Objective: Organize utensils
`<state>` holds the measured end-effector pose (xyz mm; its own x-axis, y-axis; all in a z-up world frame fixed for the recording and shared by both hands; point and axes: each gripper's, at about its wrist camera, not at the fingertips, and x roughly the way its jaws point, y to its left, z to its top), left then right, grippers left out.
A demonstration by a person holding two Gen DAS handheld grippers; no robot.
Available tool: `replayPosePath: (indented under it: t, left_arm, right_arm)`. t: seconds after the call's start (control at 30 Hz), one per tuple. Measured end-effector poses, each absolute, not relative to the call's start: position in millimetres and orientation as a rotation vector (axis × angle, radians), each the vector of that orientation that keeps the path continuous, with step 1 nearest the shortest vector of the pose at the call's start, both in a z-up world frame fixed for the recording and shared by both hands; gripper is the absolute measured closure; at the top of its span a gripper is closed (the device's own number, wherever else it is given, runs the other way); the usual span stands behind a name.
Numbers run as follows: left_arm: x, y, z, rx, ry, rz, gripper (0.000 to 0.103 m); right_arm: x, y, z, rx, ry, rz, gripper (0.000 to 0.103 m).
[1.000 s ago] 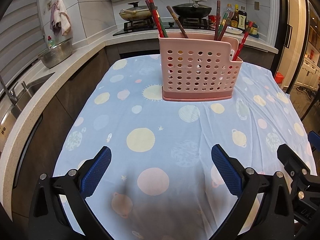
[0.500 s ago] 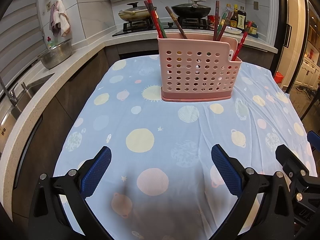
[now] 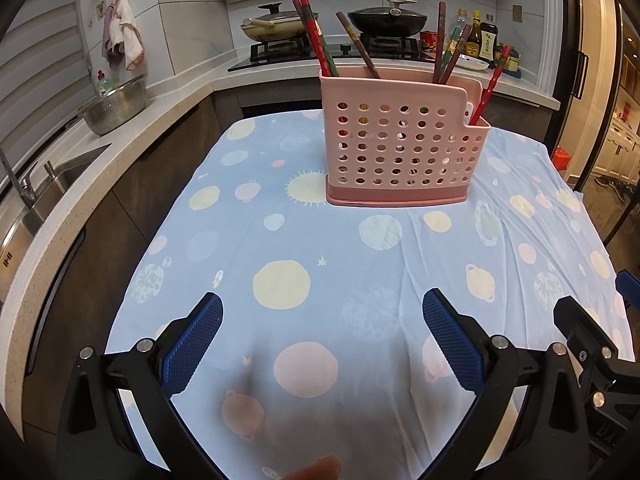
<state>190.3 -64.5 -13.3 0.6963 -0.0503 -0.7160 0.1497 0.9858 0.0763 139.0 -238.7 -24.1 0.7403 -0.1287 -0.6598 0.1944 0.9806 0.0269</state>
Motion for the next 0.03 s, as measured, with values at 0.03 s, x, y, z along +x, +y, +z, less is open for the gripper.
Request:
replayPosePath:
  t: [0.03]
  left_arm:
    - [190.8,-64.4,-13.4,0.134,0.792,-0.113,0.007]
  right_arm:
    - [139.5,-239.8,-24.0,0.097,0.717,-0.177,0.007]
